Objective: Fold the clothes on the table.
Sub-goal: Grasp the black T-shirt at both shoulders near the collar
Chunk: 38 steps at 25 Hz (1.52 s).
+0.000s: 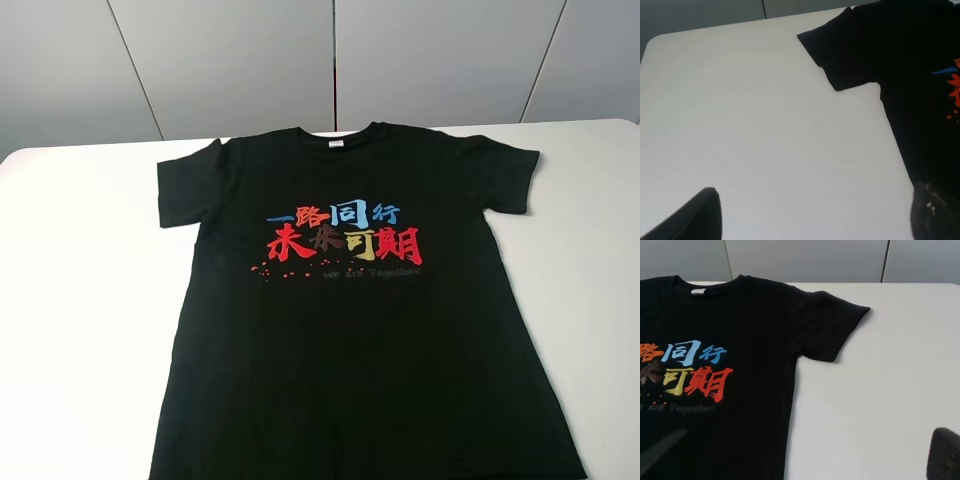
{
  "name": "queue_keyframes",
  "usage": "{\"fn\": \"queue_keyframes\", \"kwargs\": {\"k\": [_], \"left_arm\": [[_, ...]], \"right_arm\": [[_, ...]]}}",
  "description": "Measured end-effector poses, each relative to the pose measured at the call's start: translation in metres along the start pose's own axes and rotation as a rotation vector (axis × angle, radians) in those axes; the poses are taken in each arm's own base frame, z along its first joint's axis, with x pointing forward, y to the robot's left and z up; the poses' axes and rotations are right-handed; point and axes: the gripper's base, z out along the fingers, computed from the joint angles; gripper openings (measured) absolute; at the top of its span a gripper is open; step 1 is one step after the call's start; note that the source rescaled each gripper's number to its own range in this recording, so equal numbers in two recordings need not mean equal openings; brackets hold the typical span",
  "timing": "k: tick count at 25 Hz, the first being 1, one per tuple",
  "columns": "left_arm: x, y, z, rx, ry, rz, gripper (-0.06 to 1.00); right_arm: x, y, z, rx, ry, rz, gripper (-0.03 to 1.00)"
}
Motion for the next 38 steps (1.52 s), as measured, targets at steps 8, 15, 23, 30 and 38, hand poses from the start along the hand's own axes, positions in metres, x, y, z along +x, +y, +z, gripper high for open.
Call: {"fn": "queue_keyframes", "kwargs": {"k": [8,15,23,30,38], "left_arm": [[0.0,0.0,0.0,0.0,0.0,0.0,0.97],[0.0,0.0,0.0,0.0,0.0,0.0,0.97],[0.0,0.0,0.0,0.0,0.0,-0.001,1.0],[0.0,0.0004,0.0,-0.005,0.0,-0.006,1.0],[0.0002,0.0035,-0.0001,-0.038,0.001,-0.04,1.0]], "right_arm": [[0.0,0.0,0.0,0.0,0.0,-0.002,1.0],[0.0001,-0.0008,0.0,0.009,0.001,-0.004,1.0],[0.0001,0.0004,-0.0003,-0.02,-0.001,-0.002,1.0],[-0.0006,0.0039,-0.0004,-0.059,-0.007,0.018,1.0],[0.0002,-0.0007,-0.0002,-0.008,0.001,0.03,1.0]]}}
